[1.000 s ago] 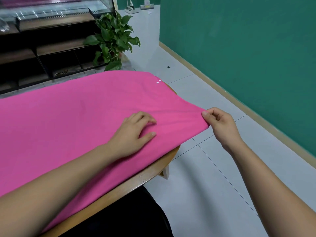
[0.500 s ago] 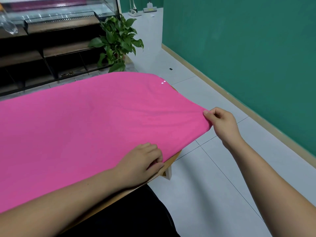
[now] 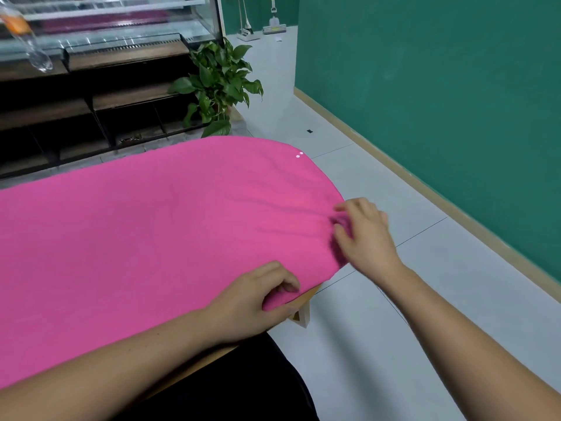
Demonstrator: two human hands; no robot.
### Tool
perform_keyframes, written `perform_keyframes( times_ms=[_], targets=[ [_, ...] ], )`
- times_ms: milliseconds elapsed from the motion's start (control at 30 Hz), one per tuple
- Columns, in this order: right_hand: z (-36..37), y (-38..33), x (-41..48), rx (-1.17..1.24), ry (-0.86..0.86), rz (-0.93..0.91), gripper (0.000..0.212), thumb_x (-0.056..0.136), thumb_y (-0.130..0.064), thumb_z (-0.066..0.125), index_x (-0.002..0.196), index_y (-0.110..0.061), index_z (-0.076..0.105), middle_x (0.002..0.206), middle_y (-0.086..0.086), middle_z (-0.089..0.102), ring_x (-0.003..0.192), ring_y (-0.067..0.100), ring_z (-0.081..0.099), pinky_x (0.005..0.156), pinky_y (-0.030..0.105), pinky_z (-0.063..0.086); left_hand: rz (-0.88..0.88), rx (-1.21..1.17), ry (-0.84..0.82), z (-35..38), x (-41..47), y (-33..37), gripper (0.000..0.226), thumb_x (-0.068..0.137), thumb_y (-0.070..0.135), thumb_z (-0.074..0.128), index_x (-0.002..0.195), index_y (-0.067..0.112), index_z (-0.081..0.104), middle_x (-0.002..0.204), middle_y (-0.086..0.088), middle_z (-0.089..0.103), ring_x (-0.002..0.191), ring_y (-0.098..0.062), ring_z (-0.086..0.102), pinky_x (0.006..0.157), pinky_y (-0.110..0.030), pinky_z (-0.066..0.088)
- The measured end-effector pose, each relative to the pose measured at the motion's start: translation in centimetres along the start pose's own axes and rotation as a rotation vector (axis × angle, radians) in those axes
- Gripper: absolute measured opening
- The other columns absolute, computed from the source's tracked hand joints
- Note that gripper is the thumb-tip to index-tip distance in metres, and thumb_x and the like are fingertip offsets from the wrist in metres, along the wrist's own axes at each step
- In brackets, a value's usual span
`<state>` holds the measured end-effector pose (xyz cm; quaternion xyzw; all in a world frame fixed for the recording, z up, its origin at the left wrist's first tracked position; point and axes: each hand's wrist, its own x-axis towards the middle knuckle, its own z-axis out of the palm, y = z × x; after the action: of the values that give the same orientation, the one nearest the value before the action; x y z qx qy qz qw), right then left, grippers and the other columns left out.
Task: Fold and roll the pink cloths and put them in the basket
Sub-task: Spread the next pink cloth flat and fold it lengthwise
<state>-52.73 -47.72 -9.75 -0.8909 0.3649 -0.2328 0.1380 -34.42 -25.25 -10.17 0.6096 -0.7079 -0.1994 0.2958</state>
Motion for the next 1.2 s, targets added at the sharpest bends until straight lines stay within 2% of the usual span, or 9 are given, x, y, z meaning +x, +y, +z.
perform_keyframes(
  times_ms=[100,233,300,400,567,733,967,1067,1200],
  targets=[
    [1.1,-4.1,-0.8,0.045,-0.139,-0.261,0.032,0.100,-0.036,0.061,0.129,-0.025,0.063,0.132,-0.005,0.056,0.129,0.021,0.051,0.105,0.045,0.037,-0.006,0.113,0.045,-1.7,-1.0,-0.7,0.030,0.095,0.034,0.076,0.122,0.027,0.064,0.120,0.015,0.056,0.117,-0.004,0.055,0.103,-0.028,0.045],
    [2.7,-9.4,-2.9,0.051,-0.334,-0.528,0.048,0.106,-0.052,0.050,0.146,-0.026,0.057,0.153,-0.005,0.050,0.143,0.016,0.043,0.116,0.038,0.032,-0.090,0.289,0.073,-3.8,-4.5,-2.4,0.043,0.095,0.047,0.072,0.133,0.033,0.059,0.136,0.016,0.052,0.131,-0.007,0.049,0.110,-0.038,0.042],
    [3.7,-11.0,-3.8,-0.004,-0.433,-0.593,0.062,0.106,-0.063,0.043,0.160,-0.031,0.040,0.167,-0.006,0.036,0.154,0.014,0.028,0.125,0.036,0.022,-0.164,0.364,0.079,-4.5,-7.1,-3.0,0.054,0.096,0.056,0.066,0.144,0.036,0.052,0.151,0.016,0.045,0.142,-0.007,0.043,0.115,-0.040,0.039],
    [4.7,-12.4,-4.5,-0.093,-0.491,-0.653,0.076,0.105,-0.074,0.032,0.168,-0.033,0.019,0.176,-0.007,0.012,0.162,0.010,0.000,0.131,0.037,0.005,-0.272,0.450,0.048,-5.3,-11.1,-3.7,0.068,0.098,0.069,0.053,0.157,0.037,0.039,0.167,0.016,0.029,0.155,-0.006,0.026,0.124,-0.040,0.030],
    [6.0,-13.4,-5.3,-0.141,-0.550,-0.663,0.082,0.103,-0.079,0.025,0.169,-0.036,0.004,0.176,-0.011,-0.010,0.159,0.006,-0.019,0.132,0.041,0.001,-0.417,0.531,-0.013,-6.2,-16.9,-4.0,0.081,0.100,0.079,0.033,0.167,0.042,0.008,0.174,0.020,-0.005,0.160,-0.003,-0.008,0.131,-0.041,0.012],
    [6.0,-14.0,-6.7,-0.205,-0.565,-0.687,0.085,0.100,-0.084,0.018,0.168,-0.038,-0.004,0.175,-0.010,-0.015,0.159,0.007,-0.021,0.132,0.043,0.002,-0.429,0.563,-0.052,-6.2,-19.8,-3.2,0.076,0.103,0.077,0.028,0.165,0.047,-0.002,0.174,0.019,-0.013,0.160,-0.006,-0.013,0.132,-0.045,0.009],
    [5.1,-14.5,-8.3,-0.230,-0.589,-0.689,0.099,0.093,-0.092,0.022,0.167,-0.035,-0.009,0.175,-0.008,-0.019,0.159,0.010,-0.022,0.132,0.044,0.002,-0.364,0.585,-0.087,-6.1,-20.9,-2.5,0.081,0.100,0.082,0.027,0.165,0.047,-0.008,0.173,0.017,-0.019,0.159,-0.007,-0.017,0.132,-0.044,0.003],
    [5.2,-15.5,-8.7,-0.235,-0.557,-0.753,0.094,0.097,-0.088,0.024,0.168,-0.035,-0.007,0.176,-0.009,-0.014,0.160,0.010,-0.018,0.132,0.043,0.001,-0.347,0.608,-0.114,-5.4,-21.3,-1.9,0.087,0.098,0.082,0.031,0.165,0.045,-0.011,0.173,0.016,-0.021,0.159,-0.008,-0.020,0.130,-0.042,-0.002],
    [6.6,-17.3,-9.5,-0.208,-0.541,-0.824,0.087,0.102,-0.081,0.025,0.169,-0.031,-0.002,0.177,-0.007,-0.008,0.161,0.010,-0.013,0.133,0.042,0.006,-0.331,0.669,-0.132,-4.5,-21.8,-1.9,0.085,0.103,0.069,0.036,0.166,0.038,-0.014,0.174,0.012,-0.020,0.160,-0.011,-0.020,0.129,-0.044,-0.002]
  ],
)
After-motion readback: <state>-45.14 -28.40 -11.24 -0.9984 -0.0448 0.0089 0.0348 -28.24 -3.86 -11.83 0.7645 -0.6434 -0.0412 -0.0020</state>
